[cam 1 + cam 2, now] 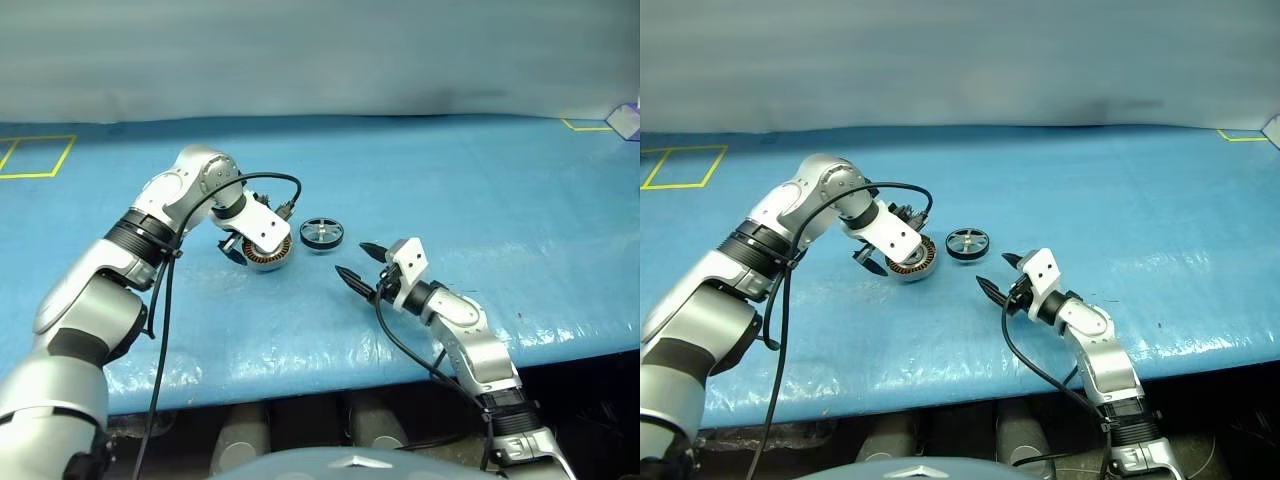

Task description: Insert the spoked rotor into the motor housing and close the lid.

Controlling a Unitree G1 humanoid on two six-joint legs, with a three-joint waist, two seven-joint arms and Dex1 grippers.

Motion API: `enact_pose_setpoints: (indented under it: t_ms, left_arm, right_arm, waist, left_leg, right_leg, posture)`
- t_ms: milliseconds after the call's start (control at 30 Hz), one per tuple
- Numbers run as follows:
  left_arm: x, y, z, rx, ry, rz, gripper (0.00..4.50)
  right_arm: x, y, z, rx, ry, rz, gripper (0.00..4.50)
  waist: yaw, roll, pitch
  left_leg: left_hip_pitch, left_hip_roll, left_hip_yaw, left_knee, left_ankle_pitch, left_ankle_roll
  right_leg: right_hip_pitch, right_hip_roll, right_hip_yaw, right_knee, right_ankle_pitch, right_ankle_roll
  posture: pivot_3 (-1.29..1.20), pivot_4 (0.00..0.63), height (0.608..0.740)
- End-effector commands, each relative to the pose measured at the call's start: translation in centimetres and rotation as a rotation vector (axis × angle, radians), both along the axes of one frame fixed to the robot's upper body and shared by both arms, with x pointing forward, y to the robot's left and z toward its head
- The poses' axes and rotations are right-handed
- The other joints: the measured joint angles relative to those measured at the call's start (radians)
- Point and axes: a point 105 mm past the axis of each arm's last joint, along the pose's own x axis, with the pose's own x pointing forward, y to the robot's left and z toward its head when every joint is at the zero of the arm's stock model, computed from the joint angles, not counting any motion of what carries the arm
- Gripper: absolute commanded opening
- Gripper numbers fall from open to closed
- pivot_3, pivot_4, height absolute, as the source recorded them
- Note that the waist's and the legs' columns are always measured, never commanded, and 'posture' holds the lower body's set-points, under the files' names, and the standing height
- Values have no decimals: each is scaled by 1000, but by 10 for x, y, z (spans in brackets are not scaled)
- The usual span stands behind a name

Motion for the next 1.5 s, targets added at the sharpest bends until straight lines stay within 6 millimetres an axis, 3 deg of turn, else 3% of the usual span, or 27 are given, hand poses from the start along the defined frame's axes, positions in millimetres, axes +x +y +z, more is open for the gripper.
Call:
enact_pose_setpoints:
  t_ms: [33,300,567,1133,1233,1367,1500]
  left_arm:
    - [-4,-9,8,-35,-8,-38,4465]
    - [-14,0,-8,22,33,-49,4465]
    - [-11,9,-17,71,18,-33,4465]
    - [-2,4,-31,34,21,-2,4465]
    - [-2,5,-32,32,28,-1,3937]
    - [2,6,-32,21,4,19,2674]
    - [0,6,-34,6,13,5,2506]
  right_arm:
    - [1,0,13,15,-58,-5,3848]
    - [1,1,12,18,-55,-9,3848]
    - [2,2,12,22,-56,-7,3848]
    - [2,2,13,23,-60,-10,3848]
    - [2,1,13,24,-61,-14,3848]
    - [1,-1,14,24,-63,-19,3848]
    - [-6,-3,15,13,-62,-13,3848]
  waist:
    - [0,0,0]
    - [-1,0,0]
    - [0,0,0]
    - [0,0,0]
    - [0,0,0]
    - [-1,0,0]
    - [0,0,0]
  left_leg:
    - [0,0,0,0,0,0]
    - [0,0,0,0,0,0]
    - [0,0,0,0,0,0]
    - [0,0,0,1,0,0]
    - [0,0,0,1,0,0]
    - [0,0,0,1,0,0]
    - [0,0,0,1,0,0]
  right_leg:
    - [0,0,0,0,0,0]
    - [-1,0,0,0,0,0]
    - [-1,0,0,0,0,0]
    - [-1,0,0,1,0,0]
    - [-1,0,0,1,0,0]
    - [-1,0,0,1,0,0]
    - [-1,0,0,1,0,0]
  posture:
    - [0,150,740]
    - [0,150,740]
    - [0,150,740]
    - [0,150,740]
    - [0,150,740]
    - [0,150,740]
    - [0,150,740]
